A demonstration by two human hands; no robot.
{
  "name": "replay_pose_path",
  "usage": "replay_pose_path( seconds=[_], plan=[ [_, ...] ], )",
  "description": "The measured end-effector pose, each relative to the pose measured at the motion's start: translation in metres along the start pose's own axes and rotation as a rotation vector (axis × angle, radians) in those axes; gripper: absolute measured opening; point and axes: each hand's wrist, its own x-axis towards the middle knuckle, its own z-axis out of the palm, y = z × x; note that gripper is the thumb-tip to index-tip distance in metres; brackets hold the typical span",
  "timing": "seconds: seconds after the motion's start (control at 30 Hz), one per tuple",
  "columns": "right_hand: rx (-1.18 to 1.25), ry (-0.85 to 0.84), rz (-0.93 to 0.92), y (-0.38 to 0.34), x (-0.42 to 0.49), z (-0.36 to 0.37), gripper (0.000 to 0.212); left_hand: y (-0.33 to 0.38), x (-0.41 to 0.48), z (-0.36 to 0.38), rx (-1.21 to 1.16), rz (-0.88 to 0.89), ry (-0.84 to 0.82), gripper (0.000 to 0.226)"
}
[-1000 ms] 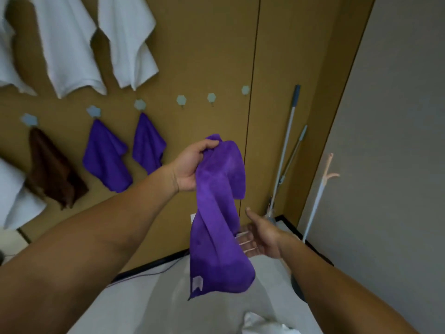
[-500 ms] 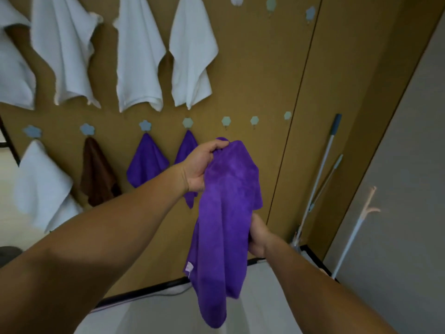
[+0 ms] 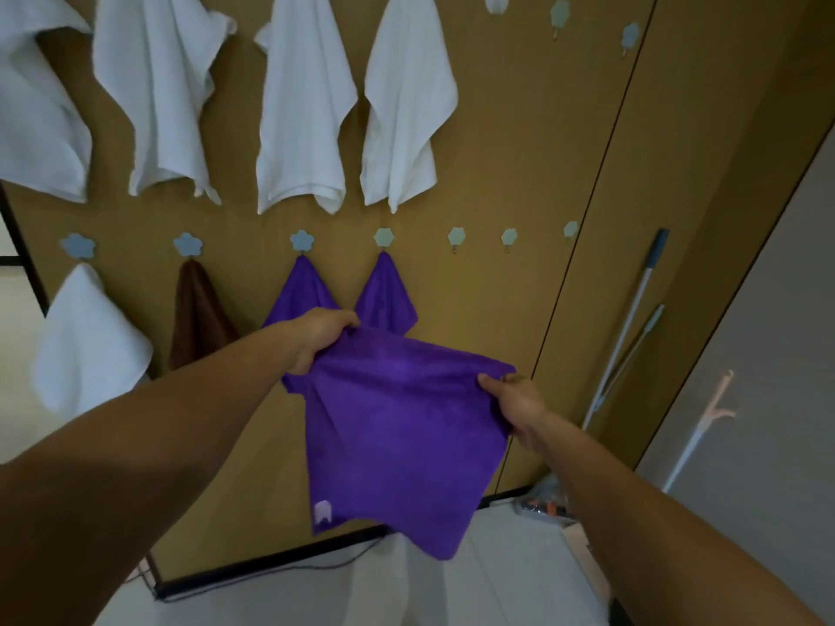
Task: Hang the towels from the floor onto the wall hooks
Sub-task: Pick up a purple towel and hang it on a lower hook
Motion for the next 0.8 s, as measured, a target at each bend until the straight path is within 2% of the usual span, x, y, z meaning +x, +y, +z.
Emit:
replay_pose_path(
  seconds=[0.1,0.23,0.33,0.4,0.53,0.6,0.7,0.8],
  plan=[
    [-0.278,0.139,-0.120,-0.004,0.019,-0.006,0.044,-0.001,0.007,-0.005,0.092,0.021,0.043,0.029],
    [-0.955,0.172,-0.226,-0.016,0.042,-0.016,0.053,0.005,0.013,-0.006,0.006,-0.038,-0.003,0.035],
    [-1.124,0.186,-0.241,-0.023,0.054,-0.023,0.055,0.012,0.017,-0.007,-0.046,-0.058,-0.028,0.024],
    [-1.004,0.144,-0.230,-0.028,0.063,-0.026,0.050,0.017,0.018,-0.005,-0.094,-0.059,0.020,0.018],
    [-0.200,0.100,-0.201,-0.038,0.077,-0.027,0.036,0.022,0.022,0.000,-0.100,-0.022,0.185,0.012],
    [0.122,0.004,-0.122,-0.046,0.082,-0.030,0.024,0.022,0.025,-0.002,-0.070,0.001,0.236,0.016],
    [0.281,-0.187,-0.002,-0.056,0.090,-0.037,0.019,0.022,0.029,-0.005,-0.019,0.028,0.322,0.016],
    [0.269,-0.189,0.003,-0.064,0.098,-0.042,0.020,0.022,0.031,-0.006,0.012,0.053,0.404,0.015]
  ],
)
